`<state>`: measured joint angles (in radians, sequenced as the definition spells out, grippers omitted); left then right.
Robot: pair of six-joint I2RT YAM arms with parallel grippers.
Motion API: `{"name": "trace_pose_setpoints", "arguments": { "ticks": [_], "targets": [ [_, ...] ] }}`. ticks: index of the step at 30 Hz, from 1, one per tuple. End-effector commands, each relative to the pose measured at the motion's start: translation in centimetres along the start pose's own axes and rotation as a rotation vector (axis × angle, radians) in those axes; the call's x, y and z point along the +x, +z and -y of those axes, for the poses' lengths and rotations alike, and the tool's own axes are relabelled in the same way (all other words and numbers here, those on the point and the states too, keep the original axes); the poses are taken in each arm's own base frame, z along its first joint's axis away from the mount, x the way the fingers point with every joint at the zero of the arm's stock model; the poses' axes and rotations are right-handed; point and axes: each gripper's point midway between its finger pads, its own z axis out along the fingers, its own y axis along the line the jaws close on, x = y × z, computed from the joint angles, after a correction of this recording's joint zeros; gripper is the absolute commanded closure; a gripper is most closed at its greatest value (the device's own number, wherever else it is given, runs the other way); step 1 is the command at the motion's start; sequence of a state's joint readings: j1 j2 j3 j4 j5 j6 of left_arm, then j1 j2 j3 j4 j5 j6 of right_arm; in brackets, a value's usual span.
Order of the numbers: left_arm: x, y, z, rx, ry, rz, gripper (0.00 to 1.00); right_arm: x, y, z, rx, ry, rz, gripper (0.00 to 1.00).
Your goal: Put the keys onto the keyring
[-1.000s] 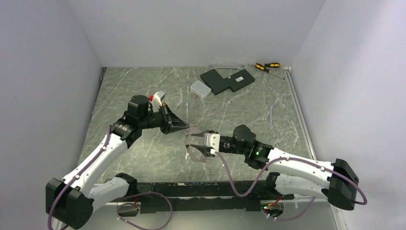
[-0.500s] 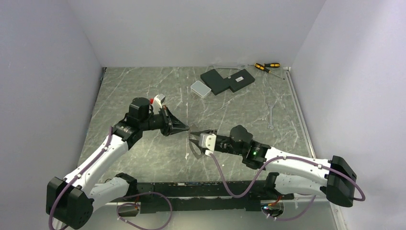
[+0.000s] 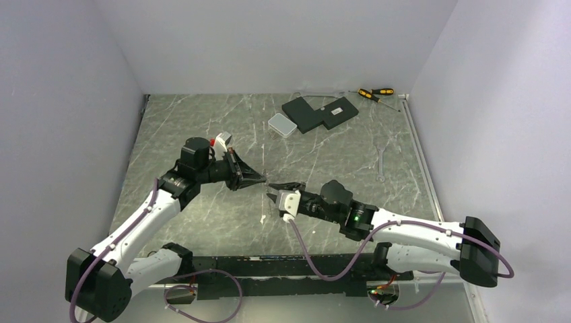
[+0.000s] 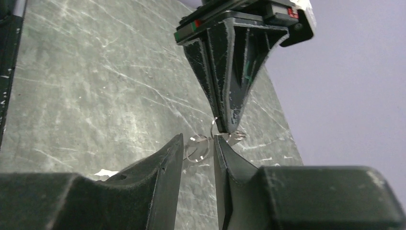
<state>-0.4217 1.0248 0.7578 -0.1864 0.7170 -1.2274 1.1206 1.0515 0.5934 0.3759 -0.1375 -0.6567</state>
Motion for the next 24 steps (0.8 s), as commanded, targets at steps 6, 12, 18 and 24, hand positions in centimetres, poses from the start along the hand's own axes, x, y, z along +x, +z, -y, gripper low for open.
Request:
{"name": "trace_pose_setpoints", "arguments": {
  "ticks": [6,12,18,24],
  "targets": [
    [-0.8,-0.3,1.0,0.063,0.016,0.046,1.0,-1.3,-1.9,1.5,0.139,0.2,0.045,0.62],
    [-1.1,-0.1,1.0,0.071,0.011,0.054,1.0,0.0,-2.5,0.8,0.143,0.177,0.016,0.61],
    [-1.2,-0.1,1.2,0.077,0.009,0.054,1.0,0.9,-1.6,0.1,0.126,0.116,0.021,0.6],
    [-1.2,0.0,1.3,0.082,0.003,0.049,1.0,1.8,-0.5,0.2,0.151,0.059,0.017,0.6]
  ]
}}
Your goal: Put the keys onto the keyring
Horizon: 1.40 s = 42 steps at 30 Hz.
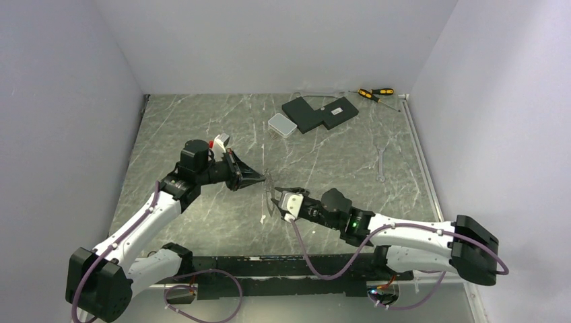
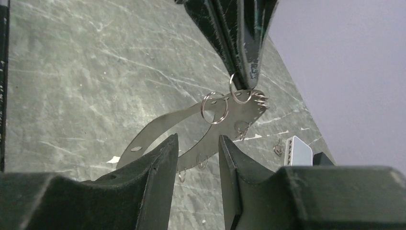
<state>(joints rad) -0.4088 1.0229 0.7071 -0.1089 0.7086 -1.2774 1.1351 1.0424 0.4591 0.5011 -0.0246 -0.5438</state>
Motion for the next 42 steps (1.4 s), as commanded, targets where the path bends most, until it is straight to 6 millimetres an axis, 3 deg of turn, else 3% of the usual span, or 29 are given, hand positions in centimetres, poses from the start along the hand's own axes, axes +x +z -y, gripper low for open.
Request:
{"name": "trace_pose_setpoints", "arguments": {
  "ticks": [1,9,24,42],
  "targets": [
    [-0.5,-0.2,2.0,0.066,0.038,0.018,1.0,-1.8,0.8,1.5,0.072,-0.057,0.086,0.6],
    [-0.6,-0.1,1.9,0.069,0.028,0.016,1.0,-1.9,1.2,2.7,0.148,-0.113,0.066,0.58],
    [-0.8,0.1,1.9,0.072,0.021,0.024,1.0,-2.2,2.4,2.2,0.176,-0.2,0.045,0.58],
    [-0.7,0.1,1.4,0.062,0.003,0.025,1.0,-3.3,2.5,3.6,0.311,-0.251,0.023,0.58]
  ]
}}
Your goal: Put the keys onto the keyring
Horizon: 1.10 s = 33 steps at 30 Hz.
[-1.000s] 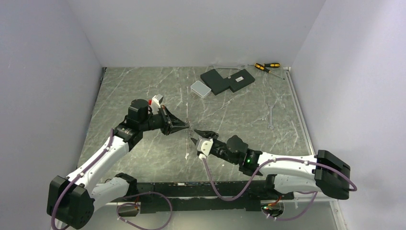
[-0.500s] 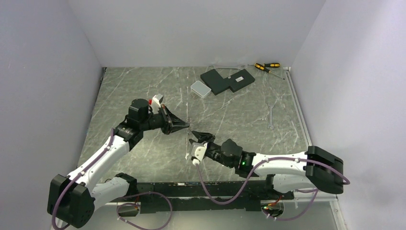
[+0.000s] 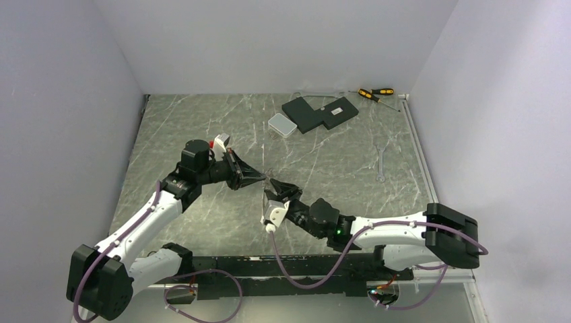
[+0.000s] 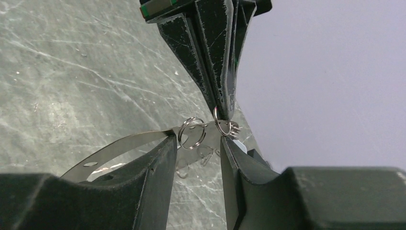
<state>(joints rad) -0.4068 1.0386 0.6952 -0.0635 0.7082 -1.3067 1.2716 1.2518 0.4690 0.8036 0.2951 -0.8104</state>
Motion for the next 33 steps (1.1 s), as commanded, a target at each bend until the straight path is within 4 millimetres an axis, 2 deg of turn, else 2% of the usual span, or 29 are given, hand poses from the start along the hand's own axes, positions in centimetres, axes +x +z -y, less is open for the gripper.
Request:
{"name": "trace_pose_setpoints", "arguments": {
  "ticks": [1,5,14,21,32,33],
  "targets": [
    [-0.4,-0.2,1.3,0.049,0.021,0.019,1.0,-2.2,0.7,2.7,0.113,0.006,0.042,0.58],
    [-0.3,-0.2,1.2,0.046,0.019,0.018,1.0,-2.4,0.7,2.5,0.115,-0.006,0.041,0.61],
    [-0.4,-0.2,1.1,0.045,0.019,0.02,1.0,-2.2,0.7,2.2,0.109,-0.021,0.022,0.88],
    [-0.4,-0.3,1.6,0.062,0.037,0.028,1.0,-2.0,0.5,2.1,0.101,-0.024,0.011,1.0],
    [-0.1,-1.0,1.8,0.056,0.06,0.035,1.0,-2.7,-0.4,2.7,0.101,0.022,0.073,1.0],
    [0.0,-1.1,1.8,0.059,0.062,0.039,0.97,-3.0,-0.6,3.0,0.105,0.038,0.089,1.0]
  ]
}}
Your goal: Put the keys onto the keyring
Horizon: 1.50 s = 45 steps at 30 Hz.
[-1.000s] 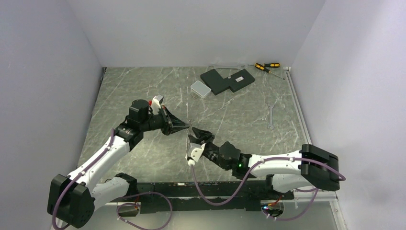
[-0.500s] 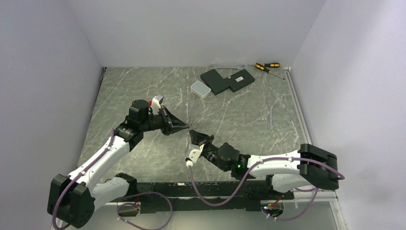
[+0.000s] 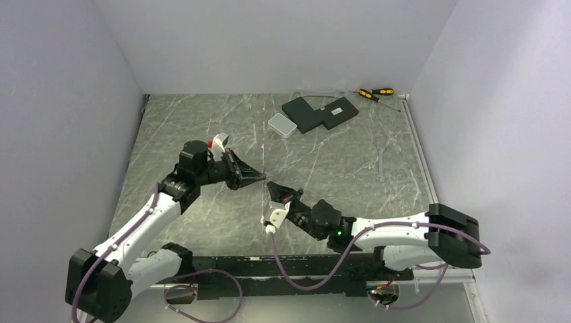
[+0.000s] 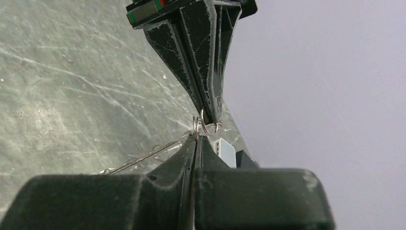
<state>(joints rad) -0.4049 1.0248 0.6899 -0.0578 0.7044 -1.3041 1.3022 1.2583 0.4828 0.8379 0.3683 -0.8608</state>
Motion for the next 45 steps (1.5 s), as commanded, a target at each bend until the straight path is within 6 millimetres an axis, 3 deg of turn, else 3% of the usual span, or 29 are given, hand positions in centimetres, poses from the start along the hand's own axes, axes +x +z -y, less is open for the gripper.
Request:
{"name": "trace_pose_setpoints", "arguments": {
  "ticks": [1,6,9,13,17,21,26,29,38,45],
  "targets": [
    [0.0,-1.0,1.8,0.056,0.052,0.033,0.92,-2.4,-0.6,2.4,0.049,0.092,0.107,1.0],
    [0.3,-1.8,2.4,0.081,0.071,0.054,0.45,-3.5,-1.4,3.0,-0.007,0.177,0.201,1.0],
    [0.2,-2.6,2.7,0.057,0.12,0.088,0.34,-4.4,-2.0,3.3,-0.056,0.215,0.253,1.0],
    [-0.1,-4.3,4.1,0.022,0.287,0.146,0.43,-5.9,-3.0,4.2,-0.107,0.325,0.351,1.0],
    [-0.1,-7.0,6.8,0.003,0.622,0.194,0.54,-7.5,-4.4,6.0,-0.172,0.462,0.482,1.0],
    [1.1,-9.5,9.0,0.089,0.908,0.257,0.6,-9.0,-4.9,6.2,-0.254,0.506,0.537,1.0],
    [2.7,-10.7,10.4,0.226,1.111,0.291,0.67,-11.5,-5.9,7.3,-0.324,0.603,0.647,1.0],
    [3.7,-10.7,10.9,0.279,1.173,0.244,0.67,-12.4,-5.6,8.6,-0.333,0.677,0.65,1.0],
    [5.1,-8.8,9.4,0.354,1.164,0.066,0.8,-14.4,-4.3,10.4,-0.389,0.793,0.605,1.0],
    [6.0,-8.3,10.0,0.414,1.163,0.009,0.82,-14.4,-3.6,10.1,-0.426,0.816,0.567,1.0]
  ]
}}
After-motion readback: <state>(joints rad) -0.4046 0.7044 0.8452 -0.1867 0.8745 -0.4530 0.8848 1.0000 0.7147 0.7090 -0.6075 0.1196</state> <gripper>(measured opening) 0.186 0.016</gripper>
